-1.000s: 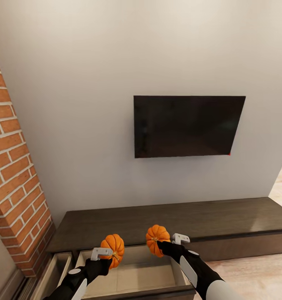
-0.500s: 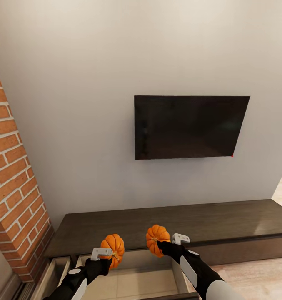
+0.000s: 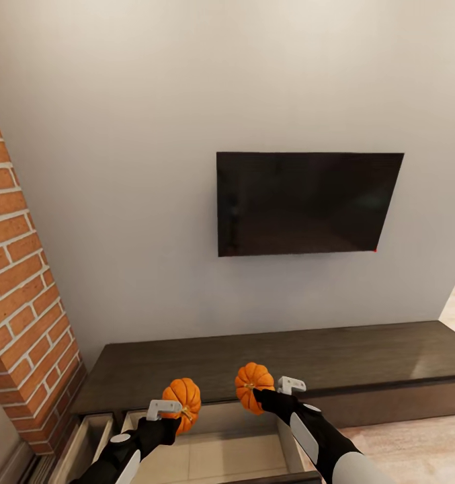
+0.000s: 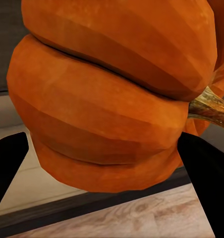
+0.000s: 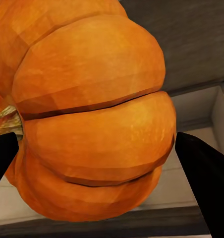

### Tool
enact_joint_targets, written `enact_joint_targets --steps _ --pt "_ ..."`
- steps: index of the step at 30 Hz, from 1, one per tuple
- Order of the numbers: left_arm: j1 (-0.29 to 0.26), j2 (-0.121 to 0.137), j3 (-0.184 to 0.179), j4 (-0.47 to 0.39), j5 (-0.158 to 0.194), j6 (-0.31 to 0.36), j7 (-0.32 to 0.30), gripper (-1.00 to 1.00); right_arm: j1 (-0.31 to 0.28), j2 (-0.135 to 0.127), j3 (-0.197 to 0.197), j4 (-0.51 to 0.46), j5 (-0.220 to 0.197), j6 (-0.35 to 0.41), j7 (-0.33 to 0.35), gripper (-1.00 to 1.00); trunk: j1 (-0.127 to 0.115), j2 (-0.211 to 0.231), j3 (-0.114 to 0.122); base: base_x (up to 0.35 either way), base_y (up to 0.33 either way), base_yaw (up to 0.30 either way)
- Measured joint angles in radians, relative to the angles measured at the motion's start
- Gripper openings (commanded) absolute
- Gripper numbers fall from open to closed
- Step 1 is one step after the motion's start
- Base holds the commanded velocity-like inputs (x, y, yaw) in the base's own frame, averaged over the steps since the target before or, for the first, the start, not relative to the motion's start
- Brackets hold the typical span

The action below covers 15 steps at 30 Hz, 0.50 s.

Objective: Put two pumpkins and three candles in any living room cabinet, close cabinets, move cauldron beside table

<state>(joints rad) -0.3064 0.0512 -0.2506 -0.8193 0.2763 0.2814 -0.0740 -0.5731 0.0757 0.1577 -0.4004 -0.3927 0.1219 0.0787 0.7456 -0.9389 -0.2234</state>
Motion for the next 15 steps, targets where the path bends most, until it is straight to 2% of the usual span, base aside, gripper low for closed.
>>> enact_joint_targets --steps 5,10,15 --pt "0.000 0.000 0.000 0.001 0.000 0.000 0.000 -1.00 0.000 0.000 0.004 0.001 0.000 0.000 0.003 -1.00 0.019 -0.035 -0.016 0.000 0.000 0.000" --pt "0.000 0.000 0.000 0.003 -0.001 -0.001 0.001 -1.00 0.000 0.002 0.035 0.021 -0.002 0.000 0.004 -1.00 0.038 -0.070 -0.032 0.000 0.000 0.000" --pt "0.000 -0.001 0.000 0.043 -0.002 -0.001 0.001 -1.00 0.000 0.003 0.040 0.039 -0.002 0.000 0.008 -1.00 0.058 -0.105 -0.047 0.000 0.000 0.000"
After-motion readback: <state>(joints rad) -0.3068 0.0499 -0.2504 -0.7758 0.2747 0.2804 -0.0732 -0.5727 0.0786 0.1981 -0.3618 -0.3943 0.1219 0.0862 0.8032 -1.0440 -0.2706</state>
